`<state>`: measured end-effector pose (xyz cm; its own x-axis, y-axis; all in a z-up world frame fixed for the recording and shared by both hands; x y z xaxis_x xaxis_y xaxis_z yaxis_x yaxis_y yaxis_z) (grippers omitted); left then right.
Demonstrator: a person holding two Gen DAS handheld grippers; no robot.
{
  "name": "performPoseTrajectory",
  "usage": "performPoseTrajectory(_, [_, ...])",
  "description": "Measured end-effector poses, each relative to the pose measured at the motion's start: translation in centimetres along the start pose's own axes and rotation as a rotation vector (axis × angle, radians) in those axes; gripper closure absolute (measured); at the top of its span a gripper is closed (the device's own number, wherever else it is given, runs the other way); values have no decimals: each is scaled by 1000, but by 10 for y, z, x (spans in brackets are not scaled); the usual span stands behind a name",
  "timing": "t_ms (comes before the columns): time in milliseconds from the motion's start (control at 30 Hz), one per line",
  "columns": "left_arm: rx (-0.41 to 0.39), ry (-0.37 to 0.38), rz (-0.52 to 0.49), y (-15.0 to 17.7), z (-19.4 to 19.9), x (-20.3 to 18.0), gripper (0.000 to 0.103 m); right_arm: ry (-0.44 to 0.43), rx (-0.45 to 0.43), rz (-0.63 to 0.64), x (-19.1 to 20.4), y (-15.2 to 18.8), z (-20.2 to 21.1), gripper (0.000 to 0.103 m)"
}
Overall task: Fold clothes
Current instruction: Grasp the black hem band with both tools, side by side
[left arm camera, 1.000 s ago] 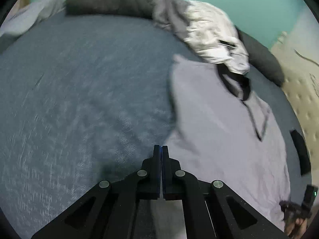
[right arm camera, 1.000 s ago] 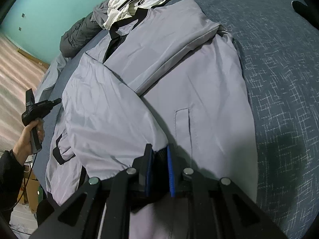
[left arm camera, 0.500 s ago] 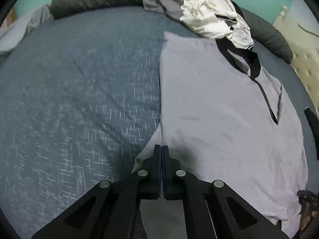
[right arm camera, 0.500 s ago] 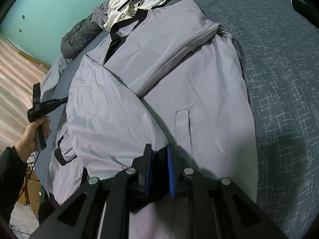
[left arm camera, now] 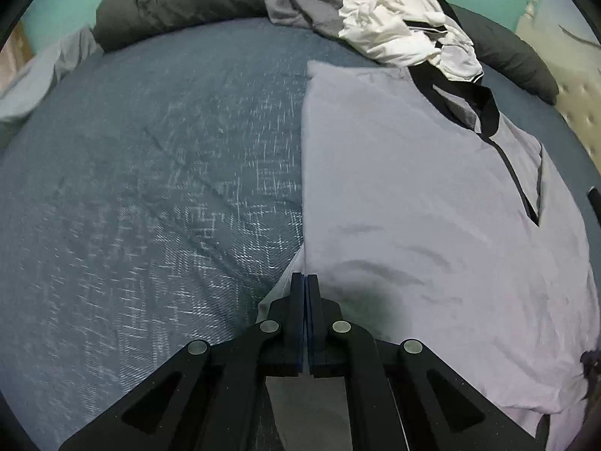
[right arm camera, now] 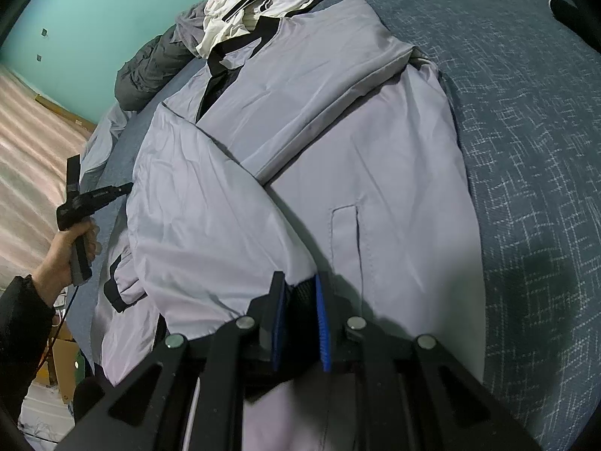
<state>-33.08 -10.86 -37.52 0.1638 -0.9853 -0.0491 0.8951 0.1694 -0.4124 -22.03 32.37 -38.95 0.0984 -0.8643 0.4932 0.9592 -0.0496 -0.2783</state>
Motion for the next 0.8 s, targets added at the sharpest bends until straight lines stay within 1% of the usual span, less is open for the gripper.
performPoseTrajectory(33, [-10,-2,5,1,5,0,101,0,0,-2,-1,-1,0,88])
performPoseTrajectory(67, [-20,-9,9,2,11,1,95,1,-1,-5,-1,-2,1,88])
performPoseTrajectory(100, [-31,-12,15,6,18,5,84,6,-6,-7,-2,-3,3,88])
performPoseTrajectory(167, [-27,2,22,16,27,10,76,20,-20,-12,-1,-4,8,86])
performPoseTrajectory(267, [-11,17,25,30,40,15,76,41,-50,-28,-1,-6,22,79])
performPoseTrajectory(300, [-10,19,23,34,46,15,76,47,-58,-35,-2,-5,28,79])
performPoseTrajectory(333, [-7,26,21,39,51,14,76,52,-64,-44,-4,-3,33,76])
performPoseTrajectory(367, [-3,39,25,46,58,15,76,57,-71,-53,-6,-1,39,70])
performPoseTrajectory(433, [15,73,37,63,72,18,74,67,-84,-71,-10,3,50,69])
performPoseTrajectory(500, [42,108,45,85,84,21,67,77,-98,-89,-14,7,61,69])
performPoseTrajectory(533, [50,121,42,95,91,22,66,83,-105,-98,-16,9,67,69])
performPoseTrajectory(633, [70,149,27,122,107,24,65,87,-75,-106,-19,22,77,68])
performPoseTrajectory(700, [96,174,20,138,112,22,64,84,-55,-115,-21,31,85,68])
performPoseTrajectory(733, [111,198,23,147,116,21,62,86,-39,-114,-21,36,89,66])
performPoseTrajectory(767, [126,225,26,155,118,19,55,93,-20,-109,-21,41,91,58])
performPoseTrajectory(800, [142,251,30,164,121,17,52,102,0,-103,-20,47,93,55])
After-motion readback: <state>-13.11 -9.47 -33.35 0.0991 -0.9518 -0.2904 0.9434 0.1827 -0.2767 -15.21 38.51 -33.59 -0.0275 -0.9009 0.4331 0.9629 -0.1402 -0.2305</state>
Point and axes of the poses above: each gripper's, at about its wrist camera, not at the fingertips, and z roughly against the way its jaws point, x to its left, y to its underside, the point moved 7 cm from there along -z, roughly the way its jaws point, and after that the axes turned 6 degrees about x, right-handed, at the moved point
